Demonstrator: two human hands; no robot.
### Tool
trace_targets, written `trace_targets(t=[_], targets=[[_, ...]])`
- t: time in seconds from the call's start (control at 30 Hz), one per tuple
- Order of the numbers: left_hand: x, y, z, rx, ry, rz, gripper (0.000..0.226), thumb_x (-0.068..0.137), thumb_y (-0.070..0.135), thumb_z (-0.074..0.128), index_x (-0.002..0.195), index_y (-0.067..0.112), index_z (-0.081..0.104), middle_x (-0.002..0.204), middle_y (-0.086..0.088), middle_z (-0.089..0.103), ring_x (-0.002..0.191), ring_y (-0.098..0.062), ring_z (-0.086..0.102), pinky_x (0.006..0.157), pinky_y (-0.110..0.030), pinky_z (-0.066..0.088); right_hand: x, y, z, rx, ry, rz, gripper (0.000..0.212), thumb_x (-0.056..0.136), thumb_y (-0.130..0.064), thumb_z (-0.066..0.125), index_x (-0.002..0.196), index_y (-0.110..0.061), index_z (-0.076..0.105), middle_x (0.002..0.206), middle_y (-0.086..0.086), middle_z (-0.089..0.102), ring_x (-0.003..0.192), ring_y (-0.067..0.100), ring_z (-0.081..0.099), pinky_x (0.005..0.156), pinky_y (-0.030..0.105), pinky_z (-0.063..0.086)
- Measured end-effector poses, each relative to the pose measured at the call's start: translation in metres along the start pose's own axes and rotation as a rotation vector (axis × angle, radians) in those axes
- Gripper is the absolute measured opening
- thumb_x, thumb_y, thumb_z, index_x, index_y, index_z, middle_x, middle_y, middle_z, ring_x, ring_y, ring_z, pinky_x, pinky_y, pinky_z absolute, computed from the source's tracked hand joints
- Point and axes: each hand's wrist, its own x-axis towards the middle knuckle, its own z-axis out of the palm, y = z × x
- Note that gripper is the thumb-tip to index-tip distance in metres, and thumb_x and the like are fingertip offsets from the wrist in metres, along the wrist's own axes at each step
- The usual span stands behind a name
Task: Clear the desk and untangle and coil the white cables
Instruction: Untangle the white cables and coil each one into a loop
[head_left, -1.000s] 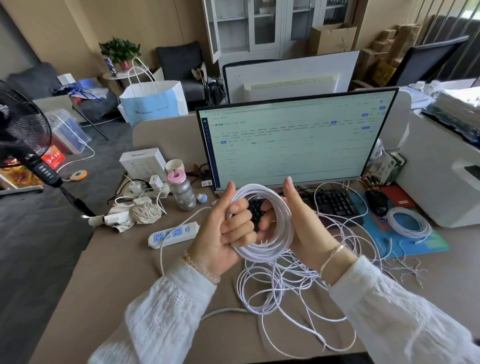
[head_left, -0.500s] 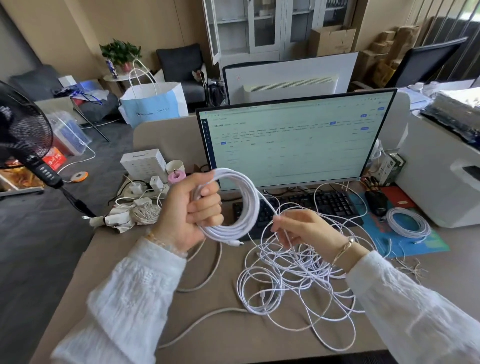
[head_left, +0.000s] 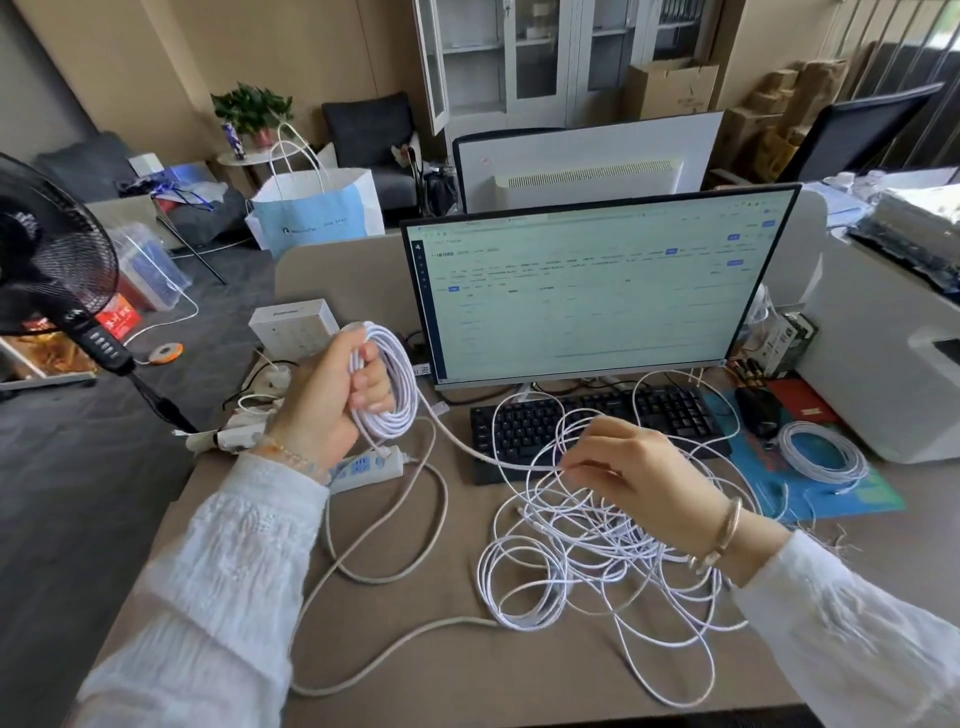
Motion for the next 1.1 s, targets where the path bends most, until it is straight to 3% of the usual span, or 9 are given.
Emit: trace_targets(t=[0.1,0.27,0.4,0.5,0.6,0.77,0.9,1.0,1.1], targets=[[-0.003,-0.011,0.014,0.103,0.008,-0.035,0.038,0.101,0.028,0.044,0.064,0.017,0.044,0.047,0.004,0.035,0.039,-0.011,0.035,0.043,-0.023,0.039,0.017,-0.036,-0.01,-0.01,0.045,-0.112,0.027,0.093,-0.031,0.05,0.091,-0.013,0.071,0.09,-0.004,0.059,0.07,0.013,0.059,0.062,0.031,0.052],[-0.022,-0.023,0.052,0.248,0.006,-0.031,0.037,0.101,0.02,0.046,0.067,0.007,0.047,0.05,-0.011,0.061,0.041,-0.023,0.06,0.047,-0.029,0.054,0.044,-0.064,-0.014,-0.032,0.07,-0.179,0.032,0.095,-0.038,0.046,0.093,-0.017,0.07,0.09,-0.001,0.061,0.069,0.024,0.061,0.058,0.041,0.052],[-0.035,-0.032,0.075,0.395,-0.091,-0.049,0.031,0.098,0.013,0.046,0.068,0.004,0.047,0.048,-0.009,0.056,0.042,-0.023,0.057,0.048,-0.027,0.049,0.054,-0.064,-0.013,-0.045,0.093,-0.155,0.022,0.093,-0.032,0.052,0.094,-0.02,0.071,0.089,-0.002,0.062,0.067,0.024,0.061,0.055,0.042,0.051],[-0.038,-0.037,0.076,0.397,-0.219,-0.083,0.04,0.096,0.015,0.05,0.057,0.008,0.056,0.047,-0.008,0.051,0.039,-0.018,0.049,0.044,-0.024,0.04,0.057,-0.059,-0.016,-0.017,0.095,-0.107,0.017,0.089,-0.03,0.058,0.091,-0.021,0.072,0.085,-0.005,0.061,0.066,0.019,0.06,0.058,0.042,0.051],[-0.039,-0.034,0.072,0.335,-0.309,-0.279,0.04,0.098,0.025,0.045,0.061,0.01,0.05,0.038,-0.003,0.038,0.026,-0.013,0.031,0.034,-0.017,0.029,0.056,-0.05,-0.022,0.043,0.12,-0.026,0.015,0.086,-0.031,0.062,0.09,-0.02,0.072,0.082,-0.01,0.062,0.066,0.011,0.059,0.062,0.039,0.052],[-0.039,-0.034,0.071,0.231,-0.485,-0.536,0.033,0.094,0.036,0.042,0.068,0.016,0.044,0.036,0.008,0.025,0.025,-0.004,0.019,0.031,-0.015,0.017,0.052,-0.039,-0.029,0.142,0.118,0.072,0.016,0.081,-0.029,0.075,0.084,-0.018,0.064,0.073,-0.011,0.064,0.064,0.009,0.057,0.06,0.016,0.046],[-0.034,-0.024,0.064,0.099,-0.701,-0.707,0.039,0.09,0.049,0.052,0.068,0.017,0.047,0.034,0.01,0.031,0.023,-0.001,0.025,0.03,-0.015,0.017,0.047,-0.03,-0.024,0.319,0.082,0.21,0.042,0.069,-0.057,0.072,0.073,-0.018,0.057,0.06,-0.002,0.059,0.052,0.009,0.046,0.052,0.027,0.041],[-0.029,-0.01,0.057,0.051,-0.839,-0.735,0.039,0.088,0.048,0.062,0.07,0.016,0.051,0.035,0.009,0.029,0.025,-0.006,0.023,0.03,-0.017,0.022,0.038,-0.016,-0.019,0.64,-0.006,0.329,0.048,0.074,-0.045,0.07,0.077,0.002,0.059,0.055,0.003,0.053,0.049,0.011,0.044,0.049,0.022,0.037],[-0.024,0.006,0.046,-0.054,-0.83,-0.657,0.035,0.093,0.041,0.059,0.072,0.014,0.053,0.038,0.007,0.026,0.028,-0.008,0.022,0.031,-0.018,0.025,0.023,0.003,-0.011,0.82,-0.125,0.443,0.046,0.078,-0.038,0.071,0.079,0.005,0.056,0.062,0.013,0.055,0.059,0.025,0.047,0.061,0.035,0.043]])
